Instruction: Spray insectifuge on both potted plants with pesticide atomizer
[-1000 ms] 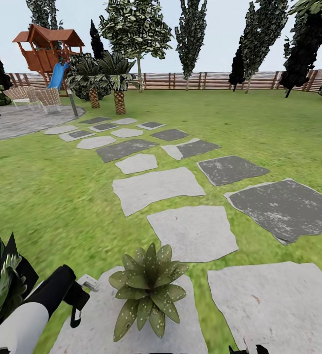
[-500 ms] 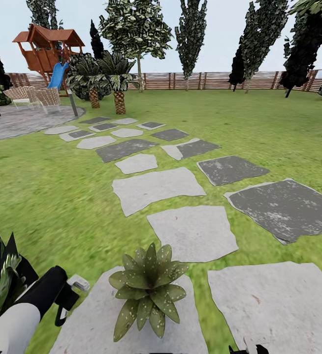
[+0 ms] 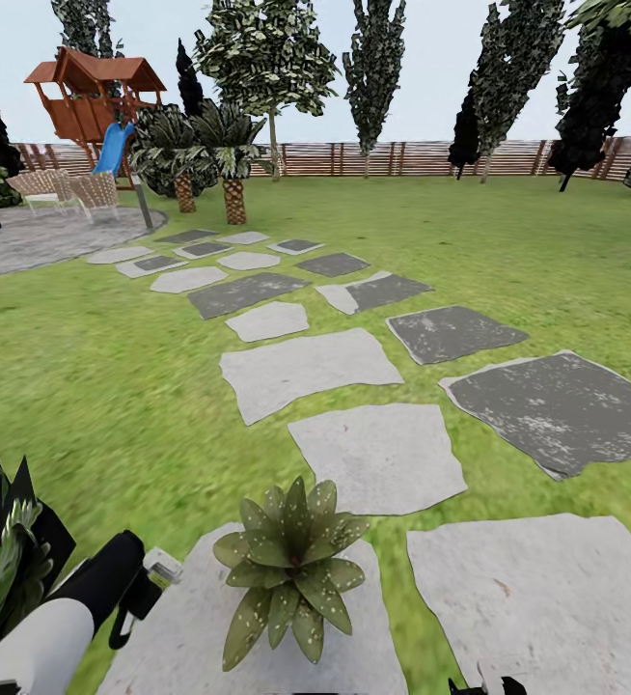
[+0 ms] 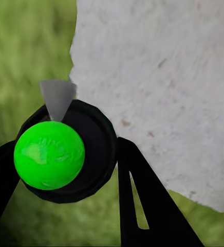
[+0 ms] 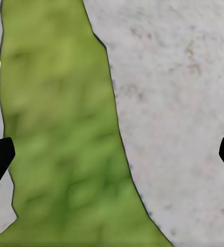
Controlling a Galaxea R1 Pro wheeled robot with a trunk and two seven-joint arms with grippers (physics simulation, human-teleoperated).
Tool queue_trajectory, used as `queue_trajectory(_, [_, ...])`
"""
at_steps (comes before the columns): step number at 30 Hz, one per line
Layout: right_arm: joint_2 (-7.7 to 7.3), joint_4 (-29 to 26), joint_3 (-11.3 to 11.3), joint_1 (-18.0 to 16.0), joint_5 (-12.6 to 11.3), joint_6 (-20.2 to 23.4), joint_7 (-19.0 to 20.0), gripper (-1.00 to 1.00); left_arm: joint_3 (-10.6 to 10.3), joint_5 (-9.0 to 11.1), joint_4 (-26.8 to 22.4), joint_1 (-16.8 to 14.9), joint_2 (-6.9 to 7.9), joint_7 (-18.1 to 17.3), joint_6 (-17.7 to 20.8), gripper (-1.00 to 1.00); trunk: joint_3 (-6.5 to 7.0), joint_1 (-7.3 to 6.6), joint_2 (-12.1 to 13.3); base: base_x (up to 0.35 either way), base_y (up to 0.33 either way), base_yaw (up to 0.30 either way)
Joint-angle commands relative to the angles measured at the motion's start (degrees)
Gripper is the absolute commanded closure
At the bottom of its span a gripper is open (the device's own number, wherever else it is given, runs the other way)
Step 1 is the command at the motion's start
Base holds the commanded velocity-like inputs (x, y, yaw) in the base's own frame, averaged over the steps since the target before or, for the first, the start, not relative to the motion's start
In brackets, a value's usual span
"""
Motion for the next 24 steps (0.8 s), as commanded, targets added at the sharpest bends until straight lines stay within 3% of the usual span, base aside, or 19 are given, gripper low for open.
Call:
queue_trajectory(1, [0.0, 0.02, 0.51, -0.02, -0.55, -0.16, -0.12, -1.0, 0.49, -0.46, -0.3, -0.01, 0.03, -0.35, 0.16, 1.0, -0.05, -0.01, -0.02, 0.0, 0.0, 0.0])
queue_trajectory(6, [0.0, 0.02, 0.51, -0.02, -0.55, -0.19, -0.11, -1.0, 0.81, 0.2, -1.34, -0.15, -0.56, -0.19, 0.52, 1.0, -0.05, -0.01, -0.02, 0.0, 0.0, 0.0])
queue_trajectory(9, [0.0, 0.02, 0.5, -0.02, -0.55, -0.19, -0.11, -1.0, 4.82, 0.29, -5.08, -0.18, -0.85, -0.13, 0.55, 1.0, -0.05, -0.01, -0.02, 0.0, 0.0, 0.0])
queue_trajectory(12, [0.0, 0.02, 0.49, -0.02, -0.55, -0.18, -0.09, -1.0, 6.99, 0.01, -6.13, -0.12, -0.76, -0.12, 0.55, 1.0, -0.05, -0.01, -0.02, 0.0, 0.0, 0.0])
queue_trajectory(15, [0.0, 0.02, 0.51, -0.02, -0.55, -0.18, -0.11, -1.0, 7.21, -0.68, -5.51, 0.34, -0.05, -0.12, 0.68, 1.0, -0.05, -0.01, -0.02, 0.0, 0.0, 0.0])
queue_trajectory(18, [0.05, 0.02, 0.51, -0.02, -0.55, -0.18, -0.08, -1.0, 7.19, -3.42, -5.32, 2.1, 0.06, -0.12, 0.72, 1.0, -0.05, -0.01, -0.02, 0.0, 0.0, 0.0])
queue_trajectory(24, [0.08, 0.02, 0.51, -0.02, -0.55, -0.19, -0.1, -1.0, 6.83, -4.3, -5.22, 2.3, -2.11, -0.19, 0.62, 1.0, -0.05, -0.01, -0.02, 0.0, 0.0, 0.0])
